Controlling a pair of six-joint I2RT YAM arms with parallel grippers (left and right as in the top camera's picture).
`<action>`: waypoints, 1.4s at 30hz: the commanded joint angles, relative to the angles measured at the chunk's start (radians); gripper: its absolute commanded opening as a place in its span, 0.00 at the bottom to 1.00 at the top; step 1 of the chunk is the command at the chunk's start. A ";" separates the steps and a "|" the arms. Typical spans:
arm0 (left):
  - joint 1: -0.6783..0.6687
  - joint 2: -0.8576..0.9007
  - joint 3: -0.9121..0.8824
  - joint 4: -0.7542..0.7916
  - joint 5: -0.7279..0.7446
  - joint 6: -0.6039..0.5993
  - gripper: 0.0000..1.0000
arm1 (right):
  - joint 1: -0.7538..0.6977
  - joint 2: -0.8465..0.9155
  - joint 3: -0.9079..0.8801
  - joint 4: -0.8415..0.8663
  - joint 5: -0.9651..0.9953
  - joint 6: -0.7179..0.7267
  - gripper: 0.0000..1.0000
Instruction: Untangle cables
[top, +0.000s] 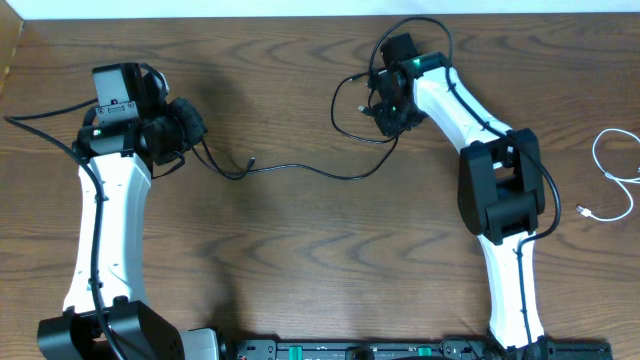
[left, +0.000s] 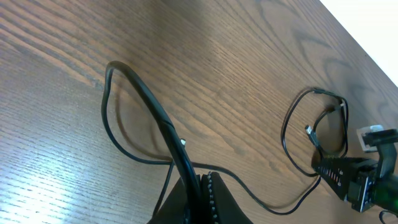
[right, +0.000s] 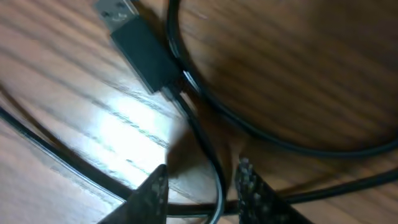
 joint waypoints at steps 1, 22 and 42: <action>-0.002 -0.004 -0.011 0.004 0.010 0.010 0.07 | 0.014 -0.016 -0.037 0.010 -0.031 -0.025 0.17; -0.234 0.046 -0.011 0.307 1.101 -0.003 0.07 | -0.026 -0.372 -0.024 -0.054 -0.636 -0.021 0.01; -0.374 0.352 -0.010 0.263 1.208 -0.192 0.86 | -0.043 -0.335 -0.027 -0.145 -0.384 0.152 0.01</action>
